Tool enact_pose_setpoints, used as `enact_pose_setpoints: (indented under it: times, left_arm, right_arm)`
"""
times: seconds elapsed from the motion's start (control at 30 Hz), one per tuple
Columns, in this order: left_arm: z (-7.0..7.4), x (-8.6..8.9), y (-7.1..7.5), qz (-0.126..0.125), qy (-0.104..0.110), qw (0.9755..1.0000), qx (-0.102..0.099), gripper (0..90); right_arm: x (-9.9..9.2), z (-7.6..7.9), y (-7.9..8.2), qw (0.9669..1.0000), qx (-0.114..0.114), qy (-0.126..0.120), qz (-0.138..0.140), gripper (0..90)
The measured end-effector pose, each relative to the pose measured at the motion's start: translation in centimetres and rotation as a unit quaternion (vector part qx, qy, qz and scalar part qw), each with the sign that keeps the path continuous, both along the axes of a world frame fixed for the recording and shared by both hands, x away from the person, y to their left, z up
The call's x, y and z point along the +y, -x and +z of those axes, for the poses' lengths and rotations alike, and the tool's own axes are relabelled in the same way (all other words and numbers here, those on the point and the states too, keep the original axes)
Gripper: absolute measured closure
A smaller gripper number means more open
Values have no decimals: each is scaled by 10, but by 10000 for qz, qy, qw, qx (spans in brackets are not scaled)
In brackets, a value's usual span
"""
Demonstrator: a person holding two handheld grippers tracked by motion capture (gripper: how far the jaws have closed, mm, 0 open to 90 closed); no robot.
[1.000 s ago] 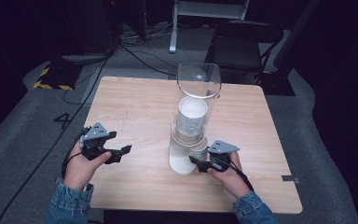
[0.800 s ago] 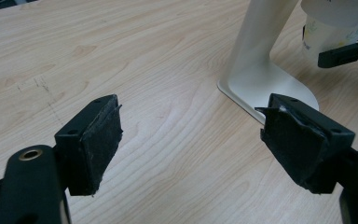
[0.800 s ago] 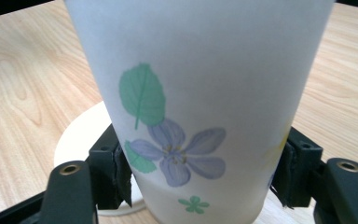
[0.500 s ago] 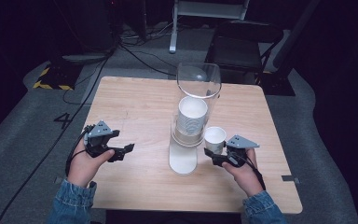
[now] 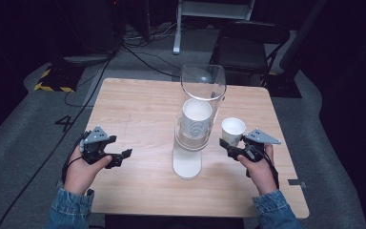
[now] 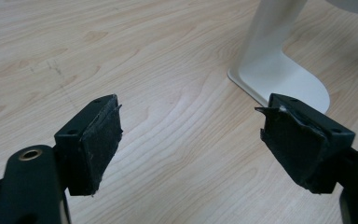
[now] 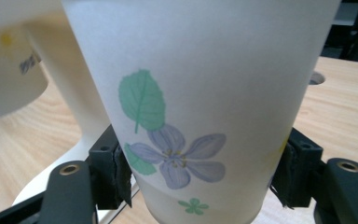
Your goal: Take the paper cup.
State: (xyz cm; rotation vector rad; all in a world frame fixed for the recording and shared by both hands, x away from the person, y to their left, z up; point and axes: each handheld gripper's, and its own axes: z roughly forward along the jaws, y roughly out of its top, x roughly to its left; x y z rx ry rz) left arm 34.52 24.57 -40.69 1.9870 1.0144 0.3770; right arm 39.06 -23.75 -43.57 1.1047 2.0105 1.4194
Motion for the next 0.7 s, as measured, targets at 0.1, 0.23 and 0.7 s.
enact_pose_setpoints:
  times: [0.1, 0.23, 0.7]
  left_arm:
    - [-1, 3, 3, 57, -14, 10000, 58, 201]
    - [-3, 7, 7, 77, -77, 9999, 85, 202]
    - [-8, 23, 24, 353, -148, 9991, 165, 204]
  right_arm:
    - [-3, 4, -4, 9999, -20, -50, -123, 336]
    - [-10, 7, -11, 9993, -43, -169, -342, 335]
    - [-41, -10, -52, 9893, 105, -45, -1453, 333]
